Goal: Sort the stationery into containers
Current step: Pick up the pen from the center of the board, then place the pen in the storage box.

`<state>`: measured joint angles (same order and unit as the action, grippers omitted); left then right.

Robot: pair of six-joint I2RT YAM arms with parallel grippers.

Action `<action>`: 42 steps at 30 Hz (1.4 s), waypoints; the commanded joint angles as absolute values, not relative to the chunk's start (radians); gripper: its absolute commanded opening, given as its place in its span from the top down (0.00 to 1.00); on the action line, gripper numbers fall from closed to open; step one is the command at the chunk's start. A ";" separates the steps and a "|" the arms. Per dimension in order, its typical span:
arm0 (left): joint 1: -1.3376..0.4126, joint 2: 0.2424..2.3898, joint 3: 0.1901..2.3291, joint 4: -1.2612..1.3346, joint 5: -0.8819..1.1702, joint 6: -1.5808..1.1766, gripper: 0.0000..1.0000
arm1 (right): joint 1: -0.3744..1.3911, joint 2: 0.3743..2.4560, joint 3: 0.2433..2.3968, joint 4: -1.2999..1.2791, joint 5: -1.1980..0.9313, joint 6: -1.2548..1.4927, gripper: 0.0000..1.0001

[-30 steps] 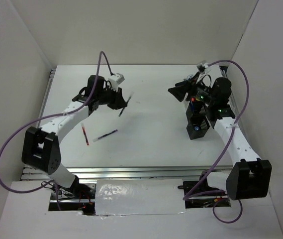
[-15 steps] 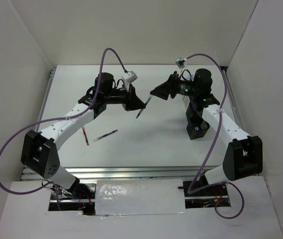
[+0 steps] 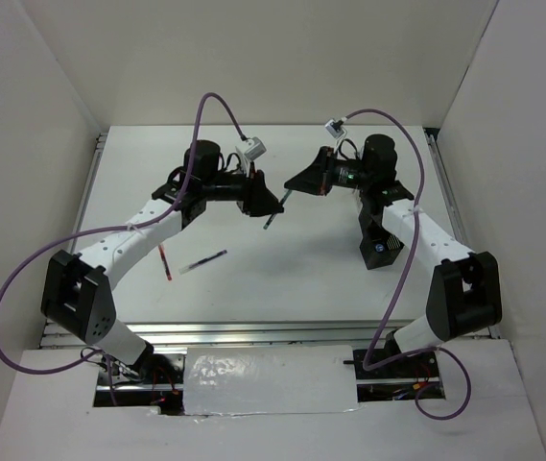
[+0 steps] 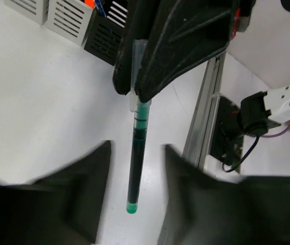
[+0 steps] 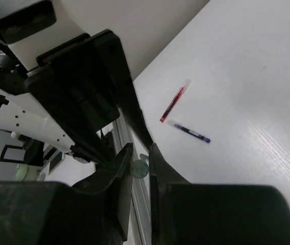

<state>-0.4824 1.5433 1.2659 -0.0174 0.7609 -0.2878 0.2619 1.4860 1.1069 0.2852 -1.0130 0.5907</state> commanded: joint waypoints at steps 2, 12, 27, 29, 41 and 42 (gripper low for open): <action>-0.482 1.536 1.299 -0.066 0.717 -0.269 0.01 | 0.236 1.463 1.149 0.295 -1.031 0.580 1.00; -0.322 1.460 1.203 -0.247 0.431 -0.109 0.01 | -0.070 1.272 1.059 0.072 -0.648 0.089 1.00; -0.342 1.466 1.109 -0.316 0.287 0.187 0.01 | -0.321 1.324 1.155 -0.204 -0.595 -0.204 1.00; -0.350 1.479 1.108 -0.331 0.265 0.196 0.01 | -0.321 1.341 1.151 -0.219 -0.581 -0.225 1.00; -0.347 1.451 0.968 -0.338 0.124 0.268 0.06 | -0.279 1.408 1.094 -0.179 -0.558 -0.252 0.89; -0.347 1.451 0.957 -0.333 0.123 0.285 0.08 | -0.275 1.411 1.089 -0.179 -0.558 -0.255 0.78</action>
<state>-0.3538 1.4712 0.9817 -0.3363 0.1551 0.2306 -0.2951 1.4055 1.0985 -0.1886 -0.5632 -0.2306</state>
